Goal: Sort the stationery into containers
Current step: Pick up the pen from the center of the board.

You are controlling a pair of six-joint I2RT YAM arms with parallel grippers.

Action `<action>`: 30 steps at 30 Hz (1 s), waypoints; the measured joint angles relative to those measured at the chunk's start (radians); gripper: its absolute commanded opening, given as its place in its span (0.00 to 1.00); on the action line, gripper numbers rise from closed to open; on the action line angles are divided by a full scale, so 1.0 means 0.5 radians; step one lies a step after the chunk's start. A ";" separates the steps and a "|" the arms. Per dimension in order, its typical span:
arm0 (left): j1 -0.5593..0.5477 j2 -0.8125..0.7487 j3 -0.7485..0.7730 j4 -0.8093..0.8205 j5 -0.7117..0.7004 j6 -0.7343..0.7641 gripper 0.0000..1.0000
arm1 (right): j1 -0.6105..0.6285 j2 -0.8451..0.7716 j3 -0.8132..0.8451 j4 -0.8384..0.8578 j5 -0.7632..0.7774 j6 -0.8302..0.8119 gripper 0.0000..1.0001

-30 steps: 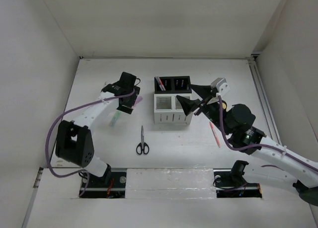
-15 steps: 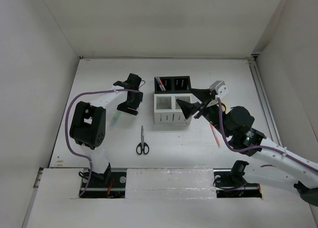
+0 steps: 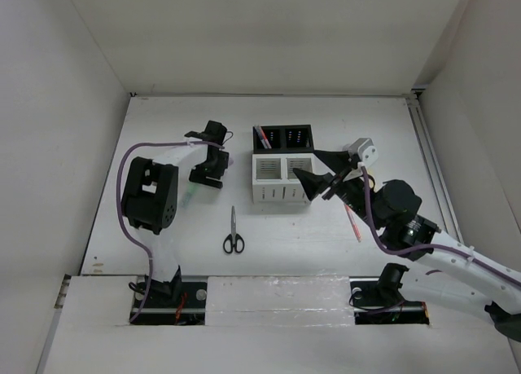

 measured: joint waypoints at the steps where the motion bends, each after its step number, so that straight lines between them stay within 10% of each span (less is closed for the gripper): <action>1: 0.010 0.008 0.008 0.005 0.002 -0.001 0.63 | 0.000 -0.001 0.000 0.002 0.000 0.000 0.73; 30: 0.047 0.116 0.132 0.018 0.061 -0.002 0.62 | 0.000 -0.039 -0.064 -0.001 -0.002 -0.002 0.73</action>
